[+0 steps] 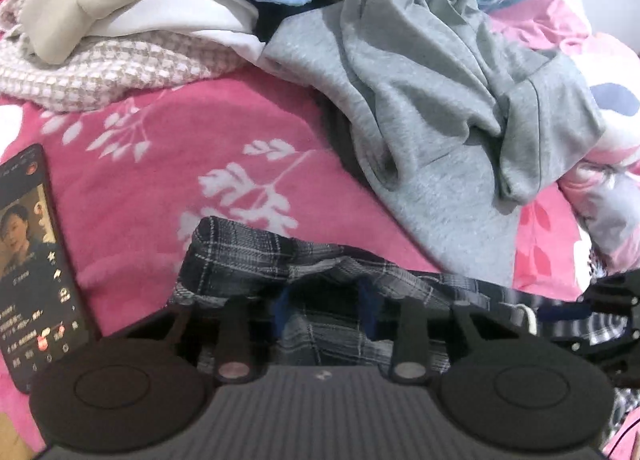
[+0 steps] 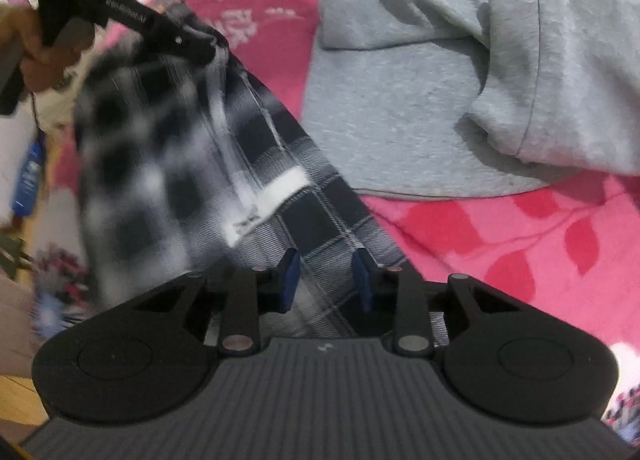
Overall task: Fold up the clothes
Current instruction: 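Lift the plaid garment between both grippers and pull it apart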
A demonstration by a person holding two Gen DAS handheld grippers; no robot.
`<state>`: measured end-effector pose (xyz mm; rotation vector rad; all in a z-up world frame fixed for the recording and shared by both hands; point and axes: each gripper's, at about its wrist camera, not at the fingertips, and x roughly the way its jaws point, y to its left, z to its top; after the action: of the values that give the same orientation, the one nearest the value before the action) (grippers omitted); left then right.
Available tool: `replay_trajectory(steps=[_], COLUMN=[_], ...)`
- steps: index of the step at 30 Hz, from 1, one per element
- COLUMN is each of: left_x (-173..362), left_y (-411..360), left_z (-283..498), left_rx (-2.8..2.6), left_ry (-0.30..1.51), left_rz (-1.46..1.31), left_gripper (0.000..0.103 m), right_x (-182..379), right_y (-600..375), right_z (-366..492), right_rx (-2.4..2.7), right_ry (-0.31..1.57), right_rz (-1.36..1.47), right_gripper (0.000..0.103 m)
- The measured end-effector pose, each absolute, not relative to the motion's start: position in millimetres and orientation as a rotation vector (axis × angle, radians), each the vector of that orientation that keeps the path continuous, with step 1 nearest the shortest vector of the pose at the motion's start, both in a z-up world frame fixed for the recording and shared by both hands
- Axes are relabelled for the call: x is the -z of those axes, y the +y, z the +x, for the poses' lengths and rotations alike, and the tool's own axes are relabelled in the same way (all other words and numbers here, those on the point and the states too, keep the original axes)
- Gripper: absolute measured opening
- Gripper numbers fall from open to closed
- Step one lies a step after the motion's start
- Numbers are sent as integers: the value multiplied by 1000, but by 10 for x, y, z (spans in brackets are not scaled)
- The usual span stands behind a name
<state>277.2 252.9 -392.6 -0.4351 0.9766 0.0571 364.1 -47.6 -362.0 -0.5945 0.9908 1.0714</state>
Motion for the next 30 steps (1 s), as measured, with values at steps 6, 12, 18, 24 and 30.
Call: replay_trajectory(steps=[6, 12, 18, 24, 30], left_x=[3948, 3938, 3940, 3952, 3959], left_y=[2518, 2522, 2539, 2528, 2533], left_z=[2793, 2770, 2750, 2757, 2763], left_rx=[-51, -54, -56, -52, -47], left_ry=[971, 966, 962, 960, 963], left_rz=[-415, -411, -415, -394, -385], left_gripper=[36, 34, 33, 33, 33], right_x=[3645, 3658, 3496, 3849, 3720], right_y=[-441, -411, -527, -511, -965], right_z=[3645, 3643, 3838, 4019, 4267], right_rx=[-1084, -1107, -1031, -943, -683], right_ry=[969, 956, 952, 1037, 1083], right_rz=[-625, -654, -501, -417, -101], right_gripper=[29, 3, 2, 12, 28])
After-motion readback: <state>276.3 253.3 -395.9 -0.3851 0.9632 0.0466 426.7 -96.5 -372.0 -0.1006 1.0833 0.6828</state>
